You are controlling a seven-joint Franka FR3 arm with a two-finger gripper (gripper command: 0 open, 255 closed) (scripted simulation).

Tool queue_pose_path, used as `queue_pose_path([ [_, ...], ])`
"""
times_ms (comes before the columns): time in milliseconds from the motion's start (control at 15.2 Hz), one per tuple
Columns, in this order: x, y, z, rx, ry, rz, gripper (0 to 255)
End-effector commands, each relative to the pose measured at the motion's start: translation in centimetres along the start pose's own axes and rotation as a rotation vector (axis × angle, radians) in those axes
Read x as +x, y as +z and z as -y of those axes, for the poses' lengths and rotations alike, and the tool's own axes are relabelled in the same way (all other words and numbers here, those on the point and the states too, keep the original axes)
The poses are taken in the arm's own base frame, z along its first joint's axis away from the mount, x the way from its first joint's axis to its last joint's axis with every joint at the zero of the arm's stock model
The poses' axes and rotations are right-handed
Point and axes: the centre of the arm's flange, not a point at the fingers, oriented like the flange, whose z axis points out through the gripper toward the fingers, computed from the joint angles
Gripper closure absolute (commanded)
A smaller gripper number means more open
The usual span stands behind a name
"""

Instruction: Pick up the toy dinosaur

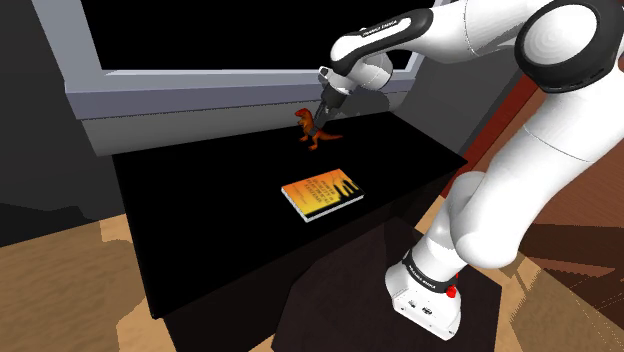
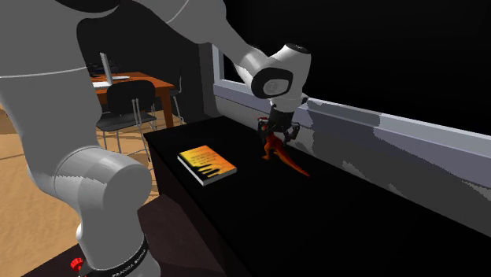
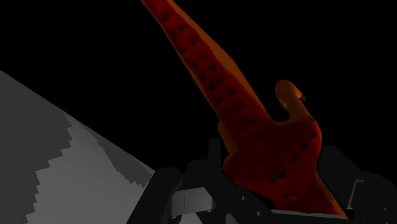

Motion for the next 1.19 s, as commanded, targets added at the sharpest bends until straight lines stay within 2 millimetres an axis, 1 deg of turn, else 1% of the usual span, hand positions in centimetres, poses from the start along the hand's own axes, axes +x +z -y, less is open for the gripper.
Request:
queue_pose_path([
  [0, 0.0, 0.1, 0.0, 0.001, 0.0, 0.001, 255],
  [330, -0.1, 0.0, 0.0, 0.001, 0.0, 0.001, 255],
  [1122, 1.8, -6.0, 0.8, 0.001, 0.0, 0.001, 255],
])
